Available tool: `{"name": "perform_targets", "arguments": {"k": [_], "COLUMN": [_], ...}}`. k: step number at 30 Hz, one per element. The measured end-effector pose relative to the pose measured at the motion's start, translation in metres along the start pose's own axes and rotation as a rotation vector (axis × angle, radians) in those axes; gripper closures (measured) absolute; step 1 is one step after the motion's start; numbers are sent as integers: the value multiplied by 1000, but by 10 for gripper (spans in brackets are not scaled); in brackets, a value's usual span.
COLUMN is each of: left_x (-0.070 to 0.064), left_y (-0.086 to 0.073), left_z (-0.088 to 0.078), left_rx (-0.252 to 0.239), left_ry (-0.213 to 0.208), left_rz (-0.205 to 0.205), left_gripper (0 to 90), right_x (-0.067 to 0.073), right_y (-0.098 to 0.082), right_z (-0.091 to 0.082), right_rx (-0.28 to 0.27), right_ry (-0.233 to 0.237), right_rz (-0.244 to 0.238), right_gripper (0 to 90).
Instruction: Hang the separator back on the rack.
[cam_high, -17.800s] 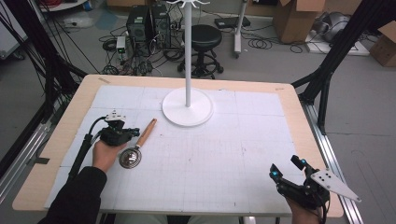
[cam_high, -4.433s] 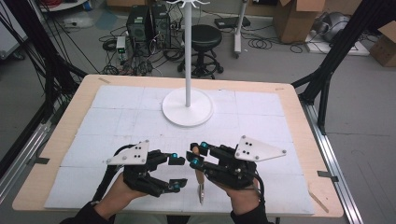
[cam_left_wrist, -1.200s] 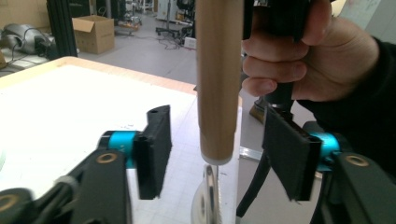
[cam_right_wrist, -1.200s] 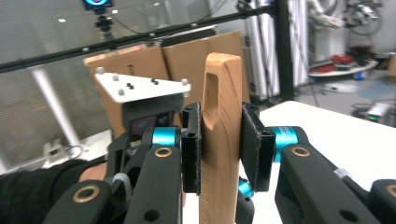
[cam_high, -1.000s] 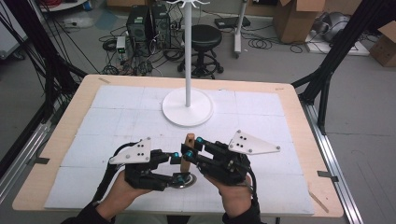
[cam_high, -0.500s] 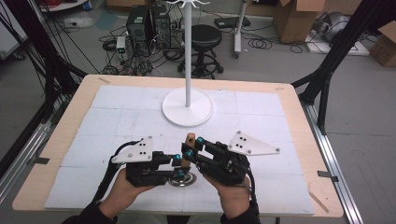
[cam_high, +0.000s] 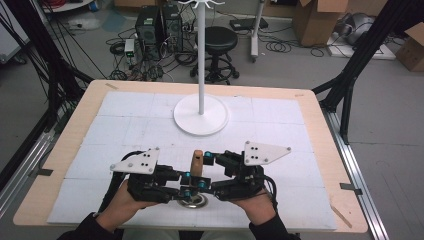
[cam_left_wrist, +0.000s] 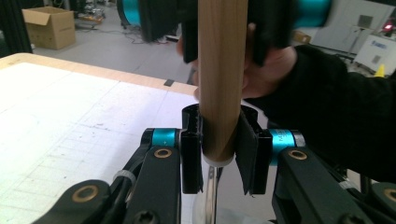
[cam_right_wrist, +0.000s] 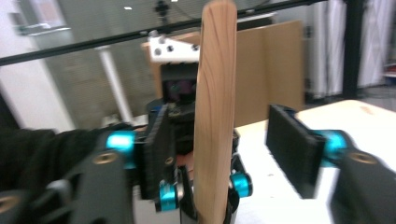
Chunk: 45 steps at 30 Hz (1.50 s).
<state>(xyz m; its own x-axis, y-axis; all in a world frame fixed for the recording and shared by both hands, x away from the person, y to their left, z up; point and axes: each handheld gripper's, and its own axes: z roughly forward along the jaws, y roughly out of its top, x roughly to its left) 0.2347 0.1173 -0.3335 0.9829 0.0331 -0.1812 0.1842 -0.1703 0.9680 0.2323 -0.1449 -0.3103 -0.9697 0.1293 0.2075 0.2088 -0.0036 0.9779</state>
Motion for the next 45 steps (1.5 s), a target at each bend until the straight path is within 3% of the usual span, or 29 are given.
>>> {"name": "perform_targets", "arguments": {"k": [5,10,16,19,22,26,29,34,38,45], "left_x": [3,6,19,25,31,38,43,46,48,49], "left_y": [-1,-3,-17,-25,-34,-45,-53,-60,-63,-66], "left_z": [-8,-17,-48,-65,-83,-101,-117,-132,-140,-155], "left_rx": [-13,-46,-73,-83,-102,-131,-149,-160,-159,-207], "left_ry": [14,59,226,318,403,483,539,588,597,623], "left_rz": [-4,-15,-43,-50,-47,-72,-87,-78,-86,-113], "left_gripper": [729,715,443,350,272,158,141,146,163,166], "right_x": [-4,-4,-22,-35,-50,-72,-87,-114,-133,-158], "right_y": [-3,3,21,31,41,55,68,93,114,148], "right_z": [4,15,21,23,26,32,39,53,63,69], "right_rx": [-20,-1,-14,-8,6,25,42,62,74,54], "right_ry": [43,17,-55,-86,-109,-134,-149,-170,-185,-212], "right_rz": [-6,-33,-45,-46,-44,-36,-37,-45,-52,-52], "right_gripper": [706,721,722,723,723,722,722,722,722,722]}}
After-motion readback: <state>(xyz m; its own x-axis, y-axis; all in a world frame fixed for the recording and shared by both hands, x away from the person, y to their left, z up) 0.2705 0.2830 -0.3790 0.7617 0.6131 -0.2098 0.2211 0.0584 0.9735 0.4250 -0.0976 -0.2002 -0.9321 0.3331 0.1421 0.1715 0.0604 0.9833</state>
